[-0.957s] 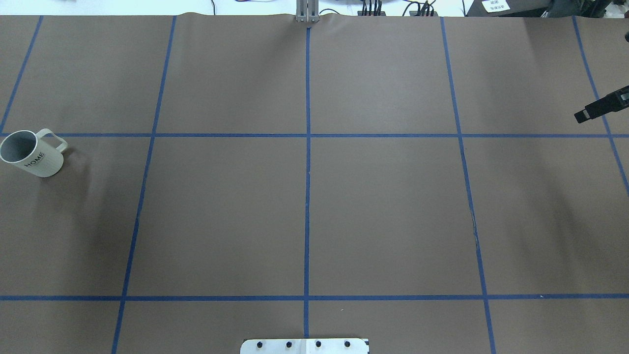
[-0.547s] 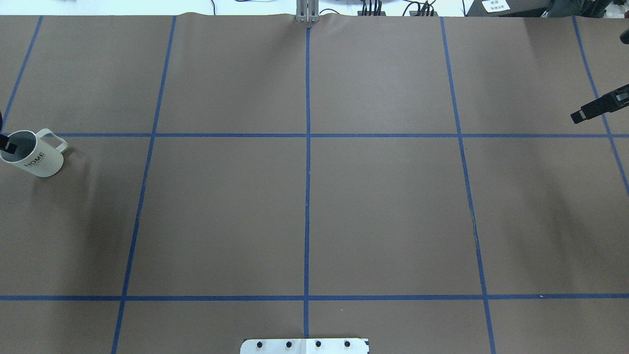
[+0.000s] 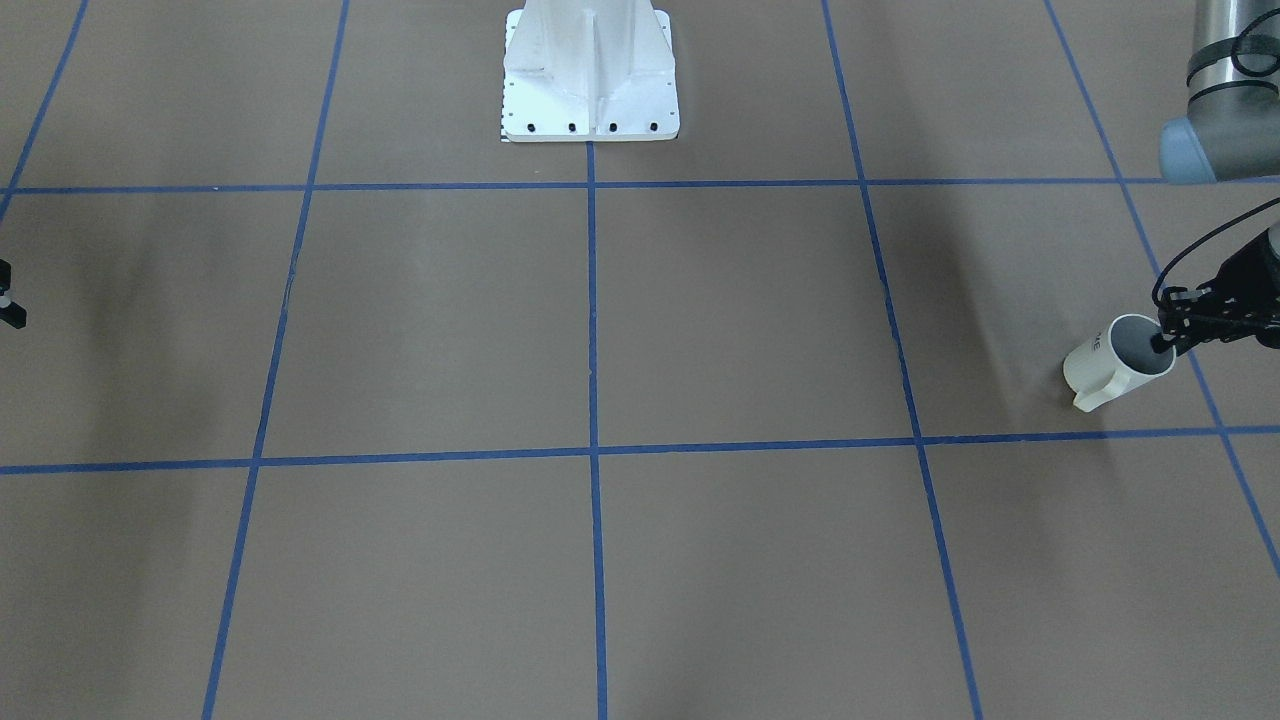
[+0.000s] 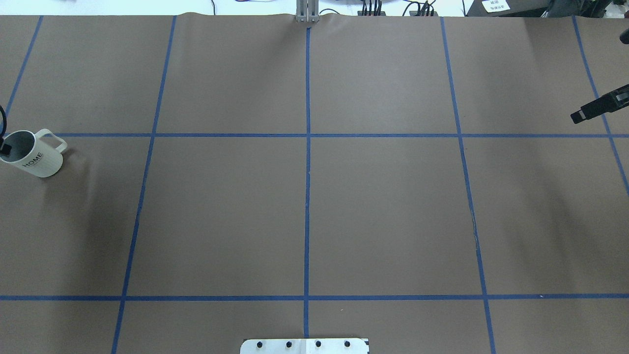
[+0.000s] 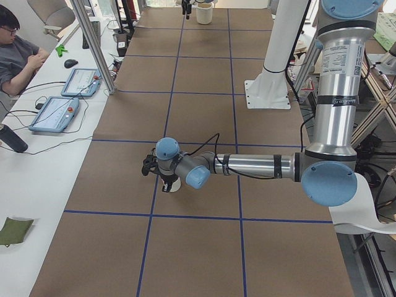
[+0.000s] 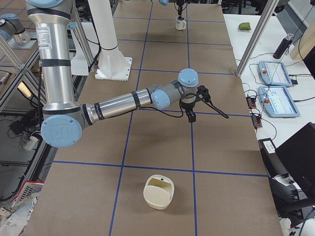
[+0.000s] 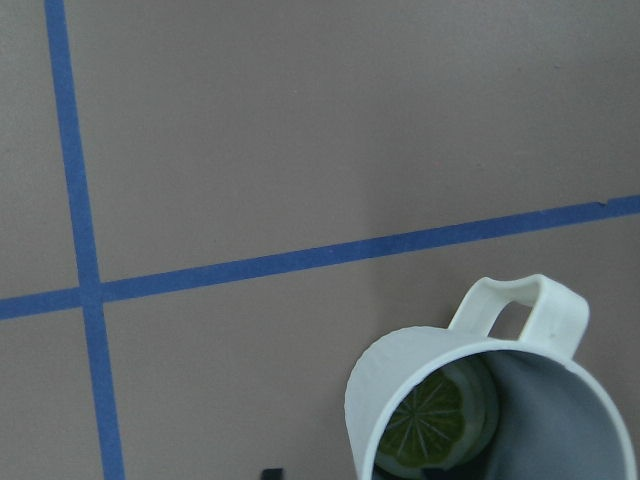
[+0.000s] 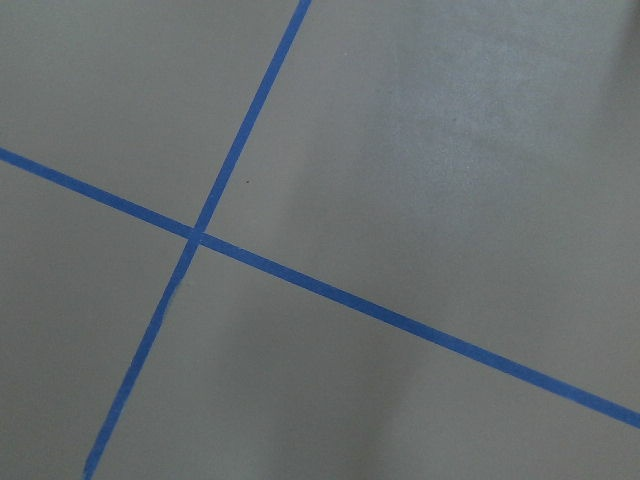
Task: Left arm hands cup to right arm to dump lemon
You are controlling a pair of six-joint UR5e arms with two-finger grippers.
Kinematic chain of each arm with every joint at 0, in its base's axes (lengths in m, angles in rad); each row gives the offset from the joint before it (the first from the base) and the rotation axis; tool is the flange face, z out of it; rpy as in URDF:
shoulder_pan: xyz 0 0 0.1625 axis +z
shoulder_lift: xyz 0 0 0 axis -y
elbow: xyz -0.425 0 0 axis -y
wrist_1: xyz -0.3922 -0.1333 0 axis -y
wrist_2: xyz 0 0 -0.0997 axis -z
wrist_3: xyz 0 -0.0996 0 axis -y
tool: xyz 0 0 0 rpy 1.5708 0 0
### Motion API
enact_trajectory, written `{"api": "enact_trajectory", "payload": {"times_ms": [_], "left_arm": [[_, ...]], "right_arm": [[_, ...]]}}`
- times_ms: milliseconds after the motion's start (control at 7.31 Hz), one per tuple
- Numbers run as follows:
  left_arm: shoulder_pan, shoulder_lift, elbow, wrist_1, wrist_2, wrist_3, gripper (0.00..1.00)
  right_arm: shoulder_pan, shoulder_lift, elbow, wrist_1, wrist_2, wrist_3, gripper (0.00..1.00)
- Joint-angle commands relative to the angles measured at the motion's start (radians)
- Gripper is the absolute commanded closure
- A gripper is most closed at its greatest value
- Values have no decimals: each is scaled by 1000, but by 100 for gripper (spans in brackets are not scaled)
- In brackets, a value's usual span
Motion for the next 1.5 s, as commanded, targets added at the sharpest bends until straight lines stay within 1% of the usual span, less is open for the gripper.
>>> {"api": "enact_trajectory", "payload": {"times_ms": [0,137,273,410,547,684,820,957,1094,1230,1367], "left_arm": [[-1,-1,-12,3,-10,-3,100],[-1,-1,-26,12,-19,-6,100],[-2,-24,-48,53,-76,-29,100],[-10,-73,-89,160,-92,-87,100],[-10,-145,-116,251,-92,-186,100],[-10,-226,-117,299,-92,-357,100],[-10,-297,-115,323,-92,-547,100],[-7,-357,-114,324,-93,-710,100],[-2,-411,-117,324,-105,-882,100],[1,-484,-108,324,-131,-1075,100],[18,-541,-108,322,-133,-1247,100]], "right_arm": [[0,0,-2,1,2,-11,1],[0,11,6,2,2,-8,1],[-9,52,0,2,0,-12,1],[-18,96,-8,2,2,-12,1],[-52,157,-12,2,-2,-12,1],[-76,202,-18,1,-3,-2,1],[-86,224,-15,2,-5,0,5],[-103,256,-17,22,-35,18,6],[-141,261,-18,128,-108,100,7],[-238,281,-18,228,-259,170,6],[-329,343,-17,234,-416,198,2]]}}
